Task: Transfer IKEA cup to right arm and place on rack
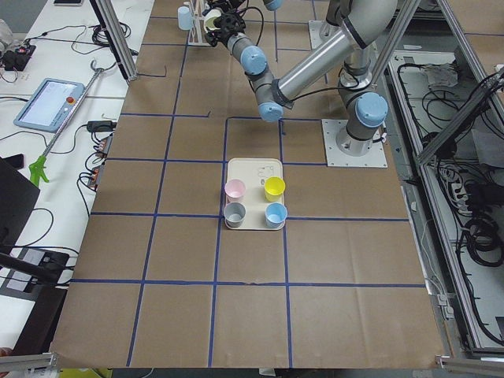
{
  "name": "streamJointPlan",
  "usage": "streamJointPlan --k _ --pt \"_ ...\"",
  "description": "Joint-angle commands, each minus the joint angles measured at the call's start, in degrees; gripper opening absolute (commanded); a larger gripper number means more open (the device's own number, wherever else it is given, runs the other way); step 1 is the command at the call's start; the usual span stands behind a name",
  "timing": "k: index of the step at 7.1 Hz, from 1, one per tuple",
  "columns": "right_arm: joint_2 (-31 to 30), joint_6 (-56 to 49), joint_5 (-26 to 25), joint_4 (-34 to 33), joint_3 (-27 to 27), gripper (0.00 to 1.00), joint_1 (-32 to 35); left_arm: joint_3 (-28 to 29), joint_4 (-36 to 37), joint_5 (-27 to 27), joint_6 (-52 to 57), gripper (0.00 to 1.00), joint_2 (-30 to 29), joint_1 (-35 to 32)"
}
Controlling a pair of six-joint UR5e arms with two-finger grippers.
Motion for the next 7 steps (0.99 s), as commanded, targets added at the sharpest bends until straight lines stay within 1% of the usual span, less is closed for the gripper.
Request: streamJointPlan --k 1,2,3,4,5,6,7 --pt "-0.1 -1.49 0.1 0.18 -0.14 0.42 -2.75 0.29 -0.25 -2.52 -0.11 0.95 -0.29 3.16" --pt "-0.53 -4.02 1.75 0.18 -0.14 0.42 -5.47 0.81 -0.34 -1.83 -0.19 0.96 -1.08 3.17" --pt "-0.89 -6.31 5.51 0.44 -0.32 0.4 -9.06 2.13 -1.3 -0.86 -0.8 0.96 -1.26 3.17" --pt "-1.59 -10.6 9.55 0.8 -0.32 0.37 -12.58 4.49 -3.48 6.37 -1.33 0.96 -1.87 3.17" --pt "-2.55 -18.65 13.33 1.06 -0.14 0.35 -16.7 5.38 -6.72 12.27 -1.42 0.98 -1.44 2.99" --pt "-3.34 -28.12 15.11 1.06 0.21 0.31 -20.49 5.65 -11.54 22.25 -1.34 0.98 -0.91 2.21" --pt "-3.87 -39.36 15.3 1.15 0.3 0.3 -22.87 7.48 -17.07 28.18 -1.34 0.98 -0.56 1.07"
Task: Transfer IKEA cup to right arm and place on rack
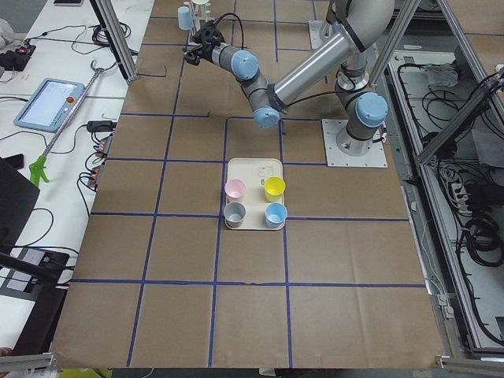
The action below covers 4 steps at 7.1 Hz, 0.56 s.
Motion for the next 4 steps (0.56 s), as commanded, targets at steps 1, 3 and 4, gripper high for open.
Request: streamJointPlan --k 1,3,4 --pt "-1.05 -25.91 1.02 2.03 0.37 0.27 -5.97 5.0 -14.65 17.0 -0.01 0.98 0.63 -3.23" --pt "-1.93 -48.35 -1.26 9.13 0.28 0.25 -10.89 13.87 -36.42 34.41 -0.09 0.99 0.89 -9.37" --pt "-1.75 -58.81 -2.49 9.86 0.19 0.25 -13.53 17.83 -49.5 41.1 -0.1 0.99 1.5 -12.19"
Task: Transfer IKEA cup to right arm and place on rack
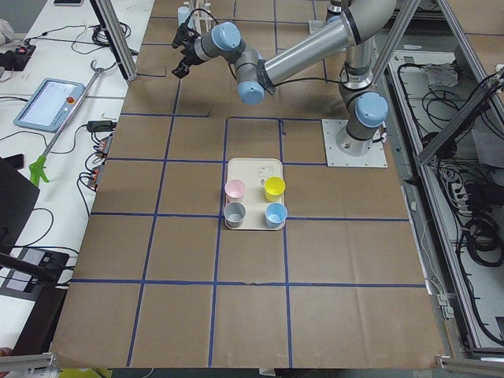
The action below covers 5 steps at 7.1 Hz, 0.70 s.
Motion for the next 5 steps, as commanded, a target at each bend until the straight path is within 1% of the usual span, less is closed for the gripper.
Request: streamJointPlan --k 1,2,3,4,5 --pt "0.57 -22.19 -1.46 1.69 -0.85 0.25 -5.67 8.29 -29.13 12.78 -0.03 0.99 2.61 -4.29" --pt "2.05 -30.37 -1.37 1.43 -2.69 0.22 -6.91 10.41 -40.5 13.51 -0.11 0.99 4.72 -4.3" --pt "6.16 -34.63 -1.46 1.08 -5.93 0.22 -7.36 11.74 -49.23 18.22 -0.2 0.99 7.17 -4.3" --pt "9.68 -36.41 -1.46 0.81 -9.09 0.22 -8.93 12.01 -56.01 19.92 -0.29 0.99 9.89 -4.3" --pt "12.67 -36.61 -1.46 0.72 -11.73 0.22 -9.47 11.06 -58.78 20.02 -0.29 0.99 12.27 -4.3"
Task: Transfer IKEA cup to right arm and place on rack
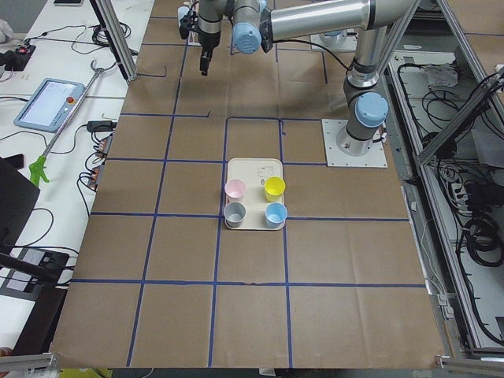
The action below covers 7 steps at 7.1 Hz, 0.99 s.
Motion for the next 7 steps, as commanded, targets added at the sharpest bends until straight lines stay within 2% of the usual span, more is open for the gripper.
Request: streamJointPlan --k 1,3,5,7 --pt "7.04 -1.71 0.16 -0.1 -5.61 0.22 -1.64 -1.39 -6.0 1.3 -0.04 0.99 4.67 -0.04" --pt "12.84 -1.88 0.16 -2.98 -9.3 0.22 -1.82 -1.75 -5.66 1.3 -2.31 0.99 5.74 -0.12" --pt "12.79 -3.12 -0.01 -3.7 -7.75 0.22 -1.65 -1.93 -5.92 1.39 -2.94 0.99 7.22 -0.21" --pt "12.61 -2.94 -0.01 -6.59 -5.2 0.22 -1.38 -4.9 -4.69 1.13 -3.21 0.99 8.72 -0.21"
